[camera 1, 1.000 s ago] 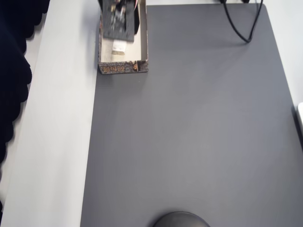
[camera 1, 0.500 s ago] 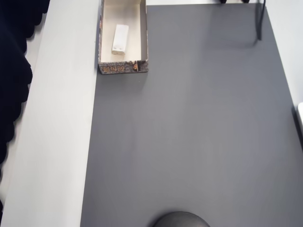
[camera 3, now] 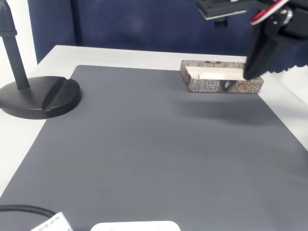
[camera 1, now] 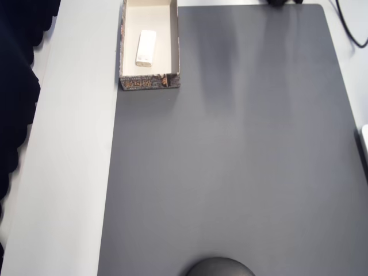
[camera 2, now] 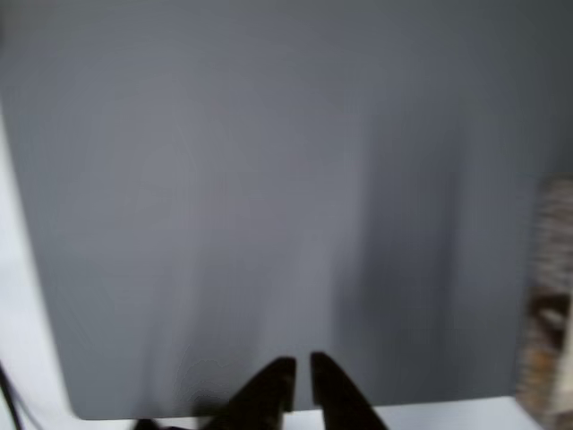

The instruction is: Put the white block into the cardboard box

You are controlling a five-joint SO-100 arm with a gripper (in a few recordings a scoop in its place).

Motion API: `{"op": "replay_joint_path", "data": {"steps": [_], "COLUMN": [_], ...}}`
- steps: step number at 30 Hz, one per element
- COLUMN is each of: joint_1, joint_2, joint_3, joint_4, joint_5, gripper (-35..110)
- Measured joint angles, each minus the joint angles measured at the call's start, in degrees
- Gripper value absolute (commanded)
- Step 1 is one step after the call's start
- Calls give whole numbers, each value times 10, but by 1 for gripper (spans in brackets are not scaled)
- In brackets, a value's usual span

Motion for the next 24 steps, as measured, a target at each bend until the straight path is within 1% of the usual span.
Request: {"op": "replay_joint_path", "data": {"steps": [6, 10, 14, 18, 24], "joint_1": [-85, -144, -192, -216, -220], "joint_2": [88, 108, 125, 145, 186], "joint_3": [82, 114, 150, 197, 258], "joint_4": [0, -1, -24, -53, -73], "joint_5": [-61, -109, -173, -218, -232], "gripper": [-2, -2, -2, -2, -2]}}
